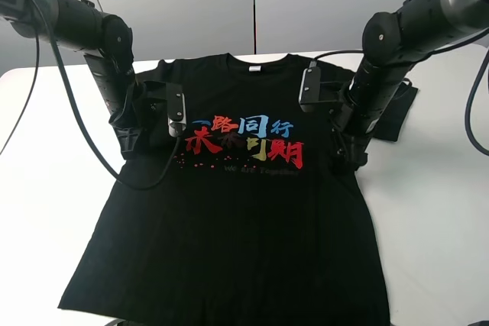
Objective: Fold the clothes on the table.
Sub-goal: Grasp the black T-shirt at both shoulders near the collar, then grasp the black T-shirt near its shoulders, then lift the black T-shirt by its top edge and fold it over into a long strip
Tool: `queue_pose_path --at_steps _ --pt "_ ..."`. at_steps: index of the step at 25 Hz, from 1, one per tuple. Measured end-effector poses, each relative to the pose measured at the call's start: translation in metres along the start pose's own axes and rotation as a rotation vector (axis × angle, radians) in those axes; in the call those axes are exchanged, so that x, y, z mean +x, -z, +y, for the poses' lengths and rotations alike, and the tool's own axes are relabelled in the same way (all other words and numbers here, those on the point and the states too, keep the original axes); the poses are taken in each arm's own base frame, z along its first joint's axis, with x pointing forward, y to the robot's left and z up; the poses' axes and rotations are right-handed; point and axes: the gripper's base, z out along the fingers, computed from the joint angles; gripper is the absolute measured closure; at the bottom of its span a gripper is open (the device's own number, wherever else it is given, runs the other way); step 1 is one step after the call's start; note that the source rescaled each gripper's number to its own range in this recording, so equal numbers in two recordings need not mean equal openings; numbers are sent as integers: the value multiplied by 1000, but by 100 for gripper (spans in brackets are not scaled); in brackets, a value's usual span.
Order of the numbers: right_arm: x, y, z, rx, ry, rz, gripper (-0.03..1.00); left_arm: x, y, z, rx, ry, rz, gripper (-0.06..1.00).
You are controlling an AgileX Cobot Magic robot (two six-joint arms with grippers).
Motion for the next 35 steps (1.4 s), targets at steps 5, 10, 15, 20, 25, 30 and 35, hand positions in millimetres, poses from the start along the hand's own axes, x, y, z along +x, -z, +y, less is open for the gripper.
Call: queue_pose_path --at_steps 5,10,15,20,25,30,35 --pt "0 -1 1 -8 -3 1 28 0 0 0 -1 0 -1 94" --pt "-1 -1 1 -13 -17 -8 65 0 0 0 -1 -4 -1 94" --pt "-1 -1 1 -15 -19 -6 75 0 0 0 -1 -1 -1 94" --pt "2 -1 0 2 -47 27 78 0 0 0 -1 2 -1 94" --pt "8 1 -4 76 -104 118 96 0 0 0 -1 9 -1 94" --pt "11 9 -7 138 -99 132 97 0 3 0 -8 43 -5 94" --pt "6 53 -11 264 -78 41 97 -3 25 7 -120 76 -81 94"
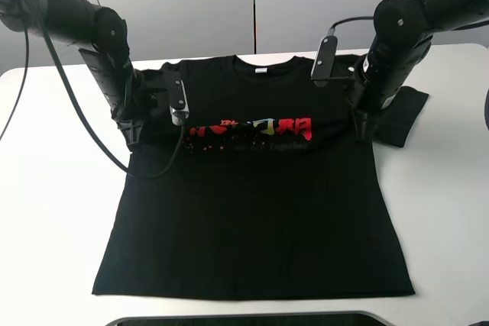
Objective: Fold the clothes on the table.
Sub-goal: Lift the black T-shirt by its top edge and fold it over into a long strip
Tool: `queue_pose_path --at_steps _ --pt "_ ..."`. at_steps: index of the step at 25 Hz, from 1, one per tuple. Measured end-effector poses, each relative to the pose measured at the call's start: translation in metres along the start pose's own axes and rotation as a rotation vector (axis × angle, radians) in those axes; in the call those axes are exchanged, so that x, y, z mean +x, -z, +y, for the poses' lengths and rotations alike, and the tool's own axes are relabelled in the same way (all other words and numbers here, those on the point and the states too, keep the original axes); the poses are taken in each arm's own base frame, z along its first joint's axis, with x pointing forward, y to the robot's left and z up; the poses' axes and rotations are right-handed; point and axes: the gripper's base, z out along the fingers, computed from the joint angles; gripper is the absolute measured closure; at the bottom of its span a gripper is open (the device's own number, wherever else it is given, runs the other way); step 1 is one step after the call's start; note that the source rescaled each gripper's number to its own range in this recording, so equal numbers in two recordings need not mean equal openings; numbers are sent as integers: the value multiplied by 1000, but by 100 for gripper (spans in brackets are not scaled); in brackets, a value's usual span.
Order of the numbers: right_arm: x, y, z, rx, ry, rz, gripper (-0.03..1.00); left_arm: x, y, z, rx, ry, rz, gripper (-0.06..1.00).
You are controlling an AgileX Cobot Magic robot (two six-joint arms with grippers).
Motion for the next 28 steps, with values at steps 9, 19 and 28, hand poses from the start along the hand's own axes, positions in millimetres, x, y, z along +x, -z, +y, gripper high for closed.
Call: queue_pose_path --at_steps 9,19,28 --pt "-26 142 -65 320 0 -140 97 -21 181 45 -401 126 -297 94" --pt "-12 221 -28 77 -161 -291 97 18 264 -16 -257 163 -265 94" --pt "22 97 87 -568 -180 -187 97 45 155 -98 126 77 50 94"
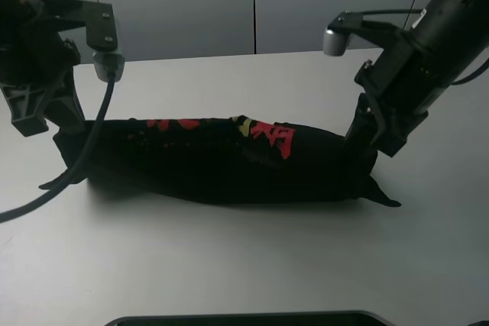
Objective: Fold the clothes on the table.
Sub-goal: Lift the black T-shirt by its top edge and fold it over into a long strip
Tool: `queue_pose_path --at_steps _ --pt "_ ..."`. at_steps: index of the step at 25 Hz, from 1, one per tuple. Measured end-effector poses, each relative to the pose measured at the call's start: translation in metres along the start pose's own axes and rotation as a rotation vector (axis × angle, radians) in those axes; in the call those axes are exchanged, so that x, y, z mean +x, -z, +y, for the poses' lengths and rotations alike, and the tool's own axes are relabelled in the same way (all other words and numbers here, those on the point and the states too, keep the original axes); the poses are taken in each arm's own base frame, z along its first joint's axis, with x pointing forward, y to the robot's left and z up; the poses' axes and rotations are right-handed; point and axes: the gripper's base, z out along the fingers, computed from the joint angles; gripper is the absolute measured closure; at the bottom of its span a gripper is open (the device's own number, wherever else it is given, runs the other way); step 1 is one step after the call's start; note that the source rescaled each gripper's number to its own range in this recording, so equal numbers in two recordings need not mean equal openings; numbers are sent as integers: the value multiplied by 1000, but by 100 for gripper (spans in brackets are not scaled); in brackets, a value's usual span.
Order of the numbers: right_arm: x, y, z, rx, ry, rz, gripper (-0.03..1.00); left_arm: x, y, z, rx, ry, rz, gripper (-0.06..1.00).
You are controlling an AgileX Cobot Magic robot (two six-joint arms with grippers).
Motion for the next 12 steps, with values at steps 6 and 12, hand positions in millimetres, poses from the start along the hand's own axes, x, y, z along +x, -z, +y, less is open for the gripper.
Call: queue_pose_path --at_steps 6,12 --pt "21 -27 3 -21 -37 5 97 12 -33 -25 125 -8 85 94" --pt "1 -17 -15 168 -22 -143 97 10 -38 -15 -5 -44 51 94"
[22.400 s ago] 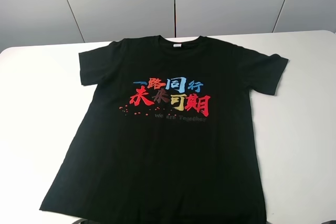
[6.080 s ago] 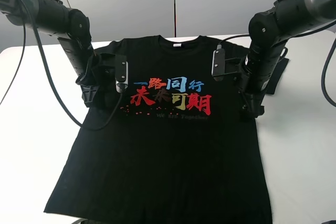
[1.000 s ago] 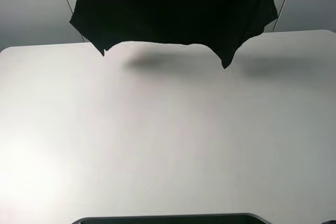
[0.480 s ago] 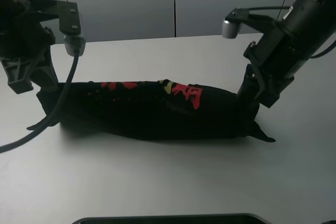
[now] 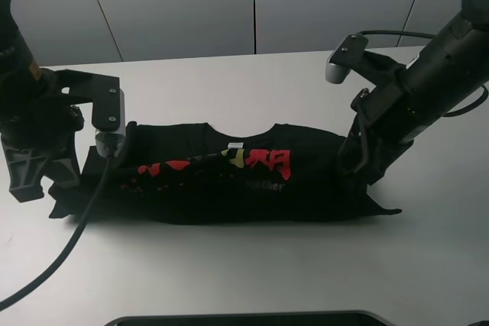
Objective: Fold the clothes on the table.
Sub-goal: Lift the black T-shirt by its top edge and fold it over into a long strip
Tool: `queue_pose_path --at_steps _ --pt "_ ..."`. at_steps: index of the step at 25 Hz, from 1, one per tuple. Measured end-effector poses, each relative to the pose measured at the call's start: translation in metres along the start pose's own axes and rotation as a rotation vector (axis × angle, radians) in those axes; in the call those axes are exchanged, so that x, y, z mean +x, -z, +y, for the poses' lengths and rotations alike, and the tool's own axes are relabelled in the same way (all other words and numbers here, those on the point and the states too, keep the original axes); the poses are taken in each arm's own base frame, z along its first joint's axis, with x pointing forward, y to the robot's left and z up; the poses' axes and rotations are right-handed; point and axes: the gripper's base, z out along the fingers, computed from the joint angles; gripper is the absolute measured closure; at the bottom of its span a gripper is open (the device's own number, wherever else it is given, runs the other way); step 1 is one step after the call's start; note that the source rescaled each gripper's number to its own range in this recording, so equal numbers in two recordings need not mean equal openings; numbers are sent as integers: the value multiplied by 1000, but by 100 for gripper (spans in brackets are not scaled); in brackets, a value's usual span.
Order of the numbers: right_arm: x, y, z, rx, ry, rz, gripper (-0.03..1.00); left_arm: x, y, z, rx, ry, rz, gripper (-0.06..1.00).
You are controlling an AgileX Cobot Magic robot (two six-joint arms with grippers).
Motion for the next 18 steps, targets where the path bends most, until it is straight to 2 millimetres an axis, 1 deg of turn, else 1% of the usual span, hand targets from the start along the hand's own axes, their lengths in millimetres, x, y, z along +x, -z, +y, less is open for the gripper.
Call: queue_pose_path --at_steps 4,7,9,14,18 --pt "-10 4 -16 170 51 -82 97 -6 -3 16 -154 -55 -39 94" --pt "-14 4 -25 265 83 -118 97 -13 -14 28 -232 -66 -40 94" --pt "-17 -1 -33 312 94 -130 97 -19 -25 36 -263 -56 -43 94" --pt "-18 -34 -56 387 129 -107 97 -29 -49 47 -289 -74 -38 94" --pt "-15 -58 -69 427 128 -91 97 -34 -55 56 -371 -102 -58 94"
